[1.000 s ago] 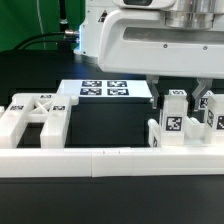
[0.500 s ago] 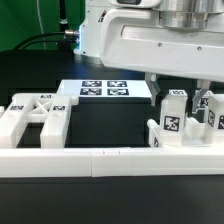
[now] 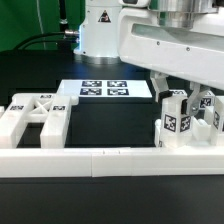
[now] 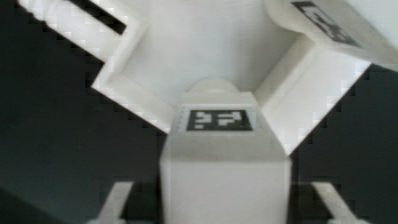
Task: Assemble chair
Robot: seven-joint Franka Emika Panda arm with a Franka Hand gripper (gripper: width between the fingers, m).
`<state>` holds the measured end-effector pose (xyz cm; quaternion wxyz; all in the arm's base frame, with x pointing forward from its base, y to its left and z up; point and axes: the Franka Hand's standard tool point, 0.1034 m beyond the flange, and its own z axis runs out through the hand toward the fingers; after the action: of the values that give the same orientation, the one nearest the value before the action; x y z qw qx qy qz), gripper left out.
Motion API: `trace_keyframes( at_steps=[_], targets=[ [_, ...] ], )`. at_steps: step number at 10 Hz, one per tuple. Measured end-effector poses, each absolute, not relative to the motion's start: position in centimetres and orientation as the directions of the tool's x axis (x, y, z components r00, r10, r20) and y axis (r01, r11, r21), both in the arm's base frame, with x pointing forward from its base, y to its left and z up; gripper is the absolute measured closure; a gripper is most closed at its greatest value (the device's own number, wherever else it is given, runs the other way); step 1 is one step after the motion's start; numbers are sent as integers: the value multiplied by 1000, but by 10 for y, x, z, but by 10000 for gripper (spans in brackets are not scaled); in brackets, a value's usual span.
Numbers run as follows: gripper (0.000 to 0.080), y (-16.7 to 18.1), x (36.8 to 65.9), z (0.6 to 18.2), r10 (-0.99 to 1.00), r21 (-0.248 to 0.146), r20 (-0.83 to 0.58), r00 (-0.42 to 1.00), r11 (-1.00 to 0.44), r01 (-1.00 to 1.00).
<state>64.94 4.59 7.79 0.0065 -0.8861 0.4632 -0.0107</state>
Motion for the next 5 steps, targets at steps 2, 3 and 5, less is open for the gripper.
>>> trace_keyframes(
  at_steps=[2, 3, 5],
  targets=[
    [267, 46, 650, 79, -768, -21, 15, 640, -640, -768],
    [267, 46, 650, 80, -717, -20, 20, 697, -697, -717],
    [157, 46, 651, 79, -547, -17, 30, 837, -837, -547]
  ],
)
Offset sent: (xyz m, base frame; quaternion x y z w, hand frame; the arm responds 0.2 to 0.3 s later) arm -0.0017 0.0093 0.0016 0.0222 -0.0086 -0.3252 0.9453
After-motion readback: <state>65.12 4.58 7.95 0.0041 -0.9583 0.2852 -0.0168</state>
